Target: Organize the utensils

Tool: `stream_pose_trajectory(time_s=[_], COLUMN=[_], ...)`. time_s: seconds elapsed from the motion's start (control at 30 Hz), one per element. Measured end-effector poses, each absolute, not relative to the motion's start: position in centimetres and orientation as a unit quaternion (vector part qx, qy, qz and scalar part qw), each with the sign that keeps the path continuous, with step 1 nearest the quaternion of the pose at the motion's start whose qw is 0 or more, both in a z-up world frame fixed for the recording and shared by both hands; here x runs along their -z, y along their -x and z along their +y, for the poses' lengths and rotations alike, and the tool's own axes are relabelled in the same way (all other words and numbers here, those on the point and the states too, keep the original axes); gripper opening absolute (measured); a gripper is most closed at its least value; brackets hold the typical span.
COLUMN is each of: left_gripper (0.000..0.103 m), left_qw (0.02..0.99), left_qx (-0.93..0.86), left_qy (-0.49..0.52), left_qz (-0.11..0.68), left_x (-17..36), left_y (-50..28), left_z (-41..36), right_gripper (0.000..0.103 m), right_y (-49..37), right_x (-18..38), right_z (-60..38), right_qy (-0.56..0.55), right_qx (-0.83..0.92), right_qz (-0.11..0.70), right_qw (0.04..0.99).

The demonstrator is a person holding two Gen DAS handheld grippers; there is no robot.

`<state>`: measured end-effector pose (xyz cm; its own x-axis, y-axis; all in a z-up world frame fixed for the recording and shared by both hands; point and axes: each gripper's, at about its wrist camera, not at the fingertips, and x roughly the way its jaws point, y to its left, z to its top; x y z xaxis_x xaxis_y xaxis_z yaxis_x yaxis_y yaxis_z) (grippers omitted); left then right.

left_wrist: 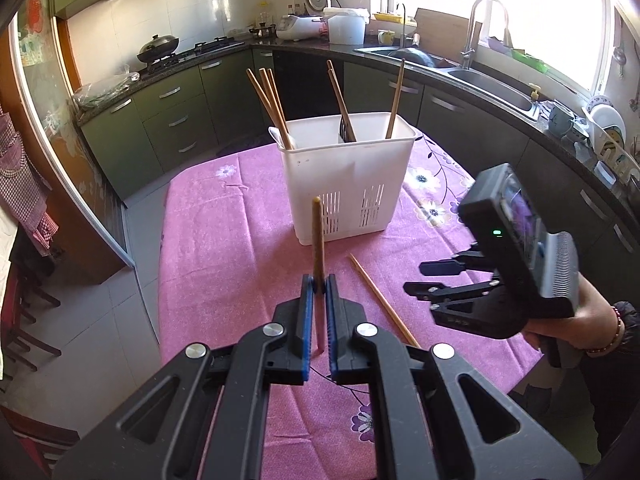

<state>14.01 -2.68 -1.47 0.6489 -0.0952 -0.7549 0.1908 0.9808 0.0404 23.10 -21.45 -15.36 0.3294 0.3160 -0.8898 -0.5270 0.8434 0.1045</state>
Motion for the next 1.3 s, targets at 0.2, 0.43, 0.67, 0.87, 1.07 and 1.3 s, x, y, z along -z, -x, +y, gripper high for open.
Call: stream_pose_trajectory(time_s=[0.2,0.43,0.67,0.87,1.07,1.3], left_gripper=[0.006,0.006,0.006,0.006,0.006,0.006], left_qw=[0.905,0.905,0.905,0.905,0.904,0.904], left_qx=[0.082,0.083,0.084,0.084,0.084,0.082], left_qy=[-0.059,-0.061,-0.063,-0.065,-0.066,-0.069], left_qz=[0.412,0.412,0.413,0.412,0.413,0.415], left_x=[1.4,1.4,1.5,1.5,1.5,1.6], left_y=[-14.0,-14.1,-14.0,-14.0,-13.9,-14.0], left_z=[-2.7,-2.7,-2.7,-2.7,-2.7,-2.5], right_gripper=[0.03,0.03,0.026,0.009,0.008,0.007], right_y=[-25.5,-25.4,-25.0,-25.0,-25.1,-23.1], right_x=[17.6,17.3,18.0,18.4,17.4,10.7], right_z=[-18.3,-16.7,-14.2,-13.7,-15.6,-20.3], right_qy=[0.098,0.113,0.155,0.148,0.101,0.048], right_qx=[-0.263,-0.262,-0.248,-0.258,-0.271,-0.271], right_qz=[0.546,0.541,0.54,0.531,0.527,0.449], right_qw=[0.789,0.791,0.789,0.793,0.799,0.85])
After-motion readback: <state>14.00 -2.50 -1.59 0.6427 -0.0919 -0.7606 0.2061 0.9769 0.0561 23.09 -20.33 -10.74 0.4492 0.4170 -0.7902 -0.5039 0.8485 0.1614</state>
